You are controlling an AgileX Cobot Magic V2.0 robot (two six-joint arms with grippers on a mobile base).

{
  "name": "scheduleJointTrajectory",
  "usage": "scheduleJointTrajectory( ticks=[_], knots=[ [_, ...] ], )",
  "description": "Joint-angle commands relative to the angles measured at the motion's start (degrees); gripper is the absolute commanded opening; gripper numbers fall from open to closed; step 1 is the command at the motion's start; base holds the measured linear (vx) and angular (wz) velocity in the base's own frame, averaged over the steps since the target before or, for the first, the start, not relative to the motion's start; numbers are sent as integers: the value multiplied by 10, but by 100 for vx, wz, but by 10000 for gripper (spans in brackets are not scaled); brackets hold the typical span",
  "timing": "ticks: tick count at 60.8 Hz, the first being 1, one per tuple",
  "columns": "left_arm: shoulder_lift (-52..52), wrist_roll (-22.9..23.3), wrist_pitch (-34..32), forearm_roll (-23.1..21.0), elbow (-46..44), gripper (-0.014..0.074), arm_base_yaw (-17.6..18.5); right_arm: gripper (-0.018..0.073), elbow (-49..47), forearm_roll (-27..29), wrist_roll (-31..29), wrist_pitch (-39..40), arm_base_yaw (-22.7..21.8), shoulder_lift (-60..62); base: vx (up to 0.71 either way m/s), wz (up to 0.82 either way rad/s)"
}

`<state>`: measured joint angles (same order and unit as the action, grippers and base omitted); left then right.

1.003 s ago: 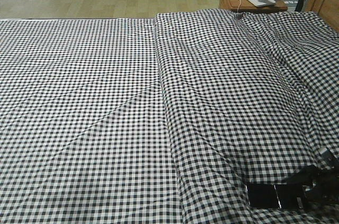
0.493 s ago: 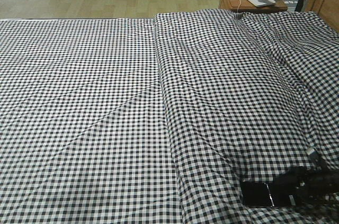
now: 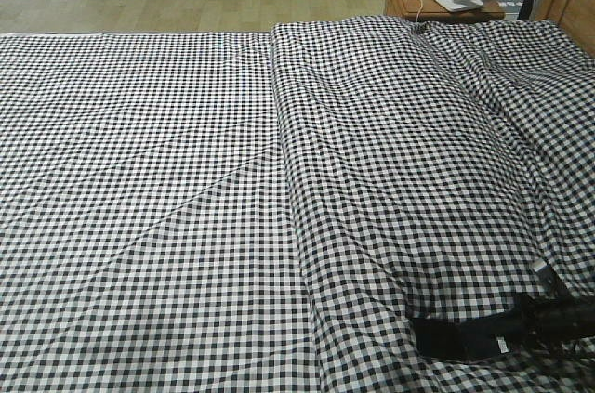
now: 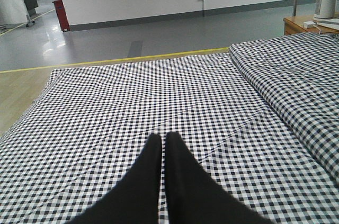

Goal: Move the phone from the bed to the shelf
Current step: 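Close the right gripper on the phone's edge and lift it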

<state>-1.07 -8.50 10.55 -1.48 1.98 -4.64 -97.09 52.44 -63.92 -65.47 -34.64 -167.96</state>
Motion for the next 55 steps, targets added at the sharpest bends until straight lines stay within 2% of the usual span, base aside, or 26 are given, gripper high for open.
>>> scheduleJointTrajectory(
  ticks=[1,29,48,55],
  knots=[
    [-4,3,-41,-5,-13,1,-1,-15,-5,20,-9,-83,-4,32,0,0],
    [-4,3,-41,-5,-13,1,-1,-8,-4,20,8,-83,-3,101,0,0],
    [-4,3,-41,-5,-13,1,-1,-4,2,23,77,-84,-3,178,0,0],
    [-4,3,-41,-5,-13,1,-1,-4,41,30,48,-84,-3,224,0,0]
  ],
)
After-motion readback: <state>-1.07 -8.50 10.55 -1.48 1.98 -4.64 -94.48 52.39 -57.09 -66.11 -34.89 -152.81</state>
